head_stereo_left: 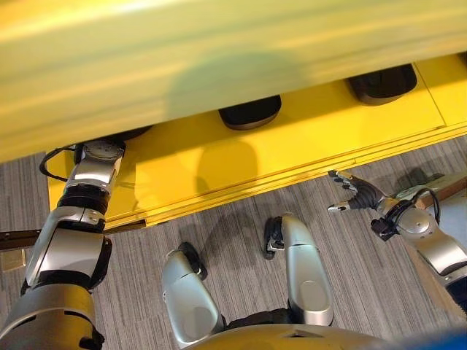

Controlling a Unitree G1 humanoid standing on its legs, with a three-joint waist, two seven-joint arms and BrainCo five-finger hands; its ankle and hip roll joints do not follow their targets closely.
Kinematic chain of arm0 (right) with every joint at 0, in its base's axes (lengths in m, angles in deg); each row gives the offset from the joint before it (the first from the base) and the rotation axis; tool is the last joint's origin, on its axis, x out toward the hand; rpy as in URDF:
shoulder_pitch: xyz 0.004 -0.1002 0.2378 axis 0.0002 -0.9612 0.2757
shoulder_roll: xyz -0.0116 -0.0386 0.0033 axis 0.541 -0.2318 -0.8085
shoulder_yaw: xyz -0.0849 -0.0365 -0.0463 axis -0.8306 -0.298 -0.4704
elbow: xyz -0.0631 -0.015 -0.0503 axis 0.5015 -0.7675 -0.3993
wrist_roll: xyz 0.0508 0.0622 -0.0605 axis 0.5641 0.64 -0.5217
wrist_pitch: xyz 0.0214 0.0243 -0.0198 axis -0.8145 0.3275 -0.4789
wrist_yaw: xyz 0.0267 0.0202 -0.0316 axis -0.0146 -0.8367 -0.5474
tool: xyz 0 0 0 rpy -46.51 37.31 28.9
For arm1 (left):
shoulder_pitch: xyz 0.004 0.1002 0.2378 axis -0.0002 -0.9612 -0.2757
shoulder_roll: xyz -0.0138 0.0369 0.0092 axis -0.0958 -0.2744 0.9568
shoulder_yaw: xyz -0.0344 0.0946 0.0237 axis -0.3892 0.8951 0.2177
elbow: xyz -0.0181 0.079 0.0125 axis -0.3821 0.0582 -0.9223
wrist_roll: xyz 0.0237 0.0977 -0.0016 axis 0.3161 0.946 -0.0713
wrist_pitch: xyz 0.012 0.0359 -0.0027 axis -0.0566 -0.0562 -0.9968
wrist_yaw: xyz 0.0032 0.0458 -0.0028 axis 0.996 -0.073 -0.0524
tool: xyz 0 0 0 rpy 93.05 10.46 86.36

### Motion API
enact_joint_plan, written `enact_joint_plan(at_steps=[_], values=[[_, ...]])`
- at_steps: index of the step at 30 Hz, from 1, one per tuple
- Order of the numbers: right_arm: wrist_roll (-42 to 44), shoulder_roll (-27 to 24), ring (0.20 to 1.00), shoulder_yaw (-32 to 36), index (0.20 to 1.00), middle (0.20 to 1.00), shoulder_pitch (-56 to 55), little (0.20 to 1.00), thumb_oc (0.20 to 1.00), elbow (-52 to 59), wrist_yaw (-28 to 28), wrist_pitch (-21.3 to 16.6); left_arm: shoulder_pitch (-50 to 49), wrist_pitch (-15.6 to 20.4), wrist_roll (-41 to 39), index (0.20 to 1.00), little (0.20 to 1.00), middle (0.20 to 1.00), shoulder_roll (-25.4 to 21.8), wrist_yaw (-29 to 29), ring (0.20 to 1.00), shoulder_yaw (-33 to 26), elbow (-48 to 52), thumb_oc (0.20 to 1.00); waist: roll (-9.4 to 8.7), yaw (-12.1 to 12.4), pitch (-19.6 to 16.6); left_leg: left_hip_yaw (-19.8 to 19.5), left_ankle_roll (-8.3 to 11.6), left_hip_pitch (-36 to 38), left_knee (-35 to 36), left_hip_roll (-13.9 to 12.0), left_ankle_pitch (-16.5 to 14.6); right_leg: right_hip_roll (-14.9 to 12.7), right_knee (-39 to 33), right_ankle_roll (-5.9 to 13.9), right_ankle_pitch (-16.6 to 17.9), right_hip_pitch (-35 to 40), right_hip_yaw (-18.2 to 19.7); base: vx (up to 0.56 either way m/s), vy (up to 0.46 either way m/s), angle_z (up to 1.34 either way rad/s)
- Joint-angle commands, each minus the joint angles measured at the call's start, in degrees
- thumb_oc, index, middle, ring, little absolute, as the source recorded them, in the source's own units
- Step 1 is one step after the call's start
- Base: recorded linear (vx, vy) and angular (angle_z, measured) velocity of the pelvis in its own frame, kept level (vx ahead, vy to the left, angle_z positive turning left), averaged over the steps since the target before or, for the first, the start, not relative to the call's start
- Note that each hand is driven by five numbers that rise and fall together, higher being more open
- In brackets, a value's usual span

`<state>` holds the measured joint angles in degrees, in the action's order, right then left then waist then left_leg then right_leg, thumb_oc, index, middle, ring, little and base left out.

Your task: Move parts from the plastic box to the shelf.

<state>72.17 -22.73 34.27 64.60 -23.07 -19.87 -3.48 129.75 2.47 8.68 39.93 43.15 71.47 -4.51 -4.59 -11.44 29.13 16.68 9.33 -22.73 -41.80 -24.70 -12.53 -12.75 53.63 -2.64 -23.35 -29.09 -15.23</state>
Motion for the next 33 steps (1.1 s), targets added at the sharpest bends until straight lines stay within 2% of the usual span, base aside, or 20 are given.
enact_joint_plan(at_steps=[1,6,9,14,19,26,33], values=[[1.52,1.1,1.0,0.28,1.0,1.0,0.01,1.0,1.0,0.16,0.95,-1.99,-4.31,0.89,3.71,0.2,0.2,0.2,0.0,-2.24,0.2,-0.03,-1.6,0.2,-0.83,-0.33,-2.36,3.72,-3.0,1.68,1.86,-0.35,3.85,-1.19,0.1,4.72,1.61,3.28,2.93,-0.04,0.001,0.01],[1.61,1.14,1.0,0.52,1.0,1.0,0.03,1.0,1.0,0.68,1.56,-1.81,-8.23,3.63,8.58,0.2,0.2,0.2,0.53,-5.95,0.2,1.65,0.67,0.2,-0.27,0.33,-2.34,3.82,-3.36,2.19,2.75,0.09,3.43,-1.23,-0.55,4.73,1.88,3.51,2.83,-0.05,-0.005,0.0],[1.72,1.27,1.0,0.64,1.0,1.0,0.29,1.0,1.0,0.47,1.86,-1.99,-10.08,4.26,9.28,0.2,0.2,0.2,0.94,-6.15,0.2,2.04,1.67,0.2,0.05,0.55,-2.22,3.64,-3.49,2.26,2.8,0.3,3.39,-1.22,-0.58,4.62,1.83,3.59,2.87,-0.02,0.011,0.01],[1.21,1.86,1.0,1.05,1.0,1.0,0.27,1.0,1.0,-0.03,2.11,-2.13,-12.78,5.35,14.79,0.2,0.2,0.2,1.37,-7.33,0.2,3.03,3.51,0.2,0.6,0.8,-2.27,3.5,-4.0,2.33,2.47,0.76,2.59,-1.43,-0.36,4.52,1.81,3.42,3.09,-0.01,0.004,0.0],[-0.2,2.21,1.0,1.81,1.0,1.0,-0.38,1.0,1.0,-0.46,1.69,-2.36,-15.77,5.97,15.13,0.2,0.2,0.2,2.19,-7.51,0.2,2.92,4.44,0.2,1.08,0.77,-2.51,3.5,-4.07,2.71,2.52,1.12,2.63,-1.53,-0.33,4.44,1.69,3.4,3.44,0.0,0.03,-0.01],[0.18,2.65,1.0,2.08,1.0,1.0,0.42,1.0,1.0,-1.13,3.91,-3.13,-15.96,6.08,13.95,0.2,0.2,0.2,2.82,-6.31,0.2,2.22,3.17,0.2,1.11,0.6,-2.65,3.63,-4.05,2.67,2.66,1.27,2.52,-1.52,-0.33,4.52,1.79,2.91,3.62,0.0,0.0,0.0],[-2.51,2.71,1.0,2.15,1.0,1.0,0.71,1.0,1.0,-1.09,4.36,-1.42,-15.73,5.8,12.9,0.2,0.2,0.2,2.86,-5.25,0.2,1.32,2.43,0.2,1.06,0.47,-2.78,3.81,-4.09,2.6,2.49,1.21,2.27,-1.53,-0.21,4.53,1.74,2.67,3.71,0.0,0.0,0.0]])
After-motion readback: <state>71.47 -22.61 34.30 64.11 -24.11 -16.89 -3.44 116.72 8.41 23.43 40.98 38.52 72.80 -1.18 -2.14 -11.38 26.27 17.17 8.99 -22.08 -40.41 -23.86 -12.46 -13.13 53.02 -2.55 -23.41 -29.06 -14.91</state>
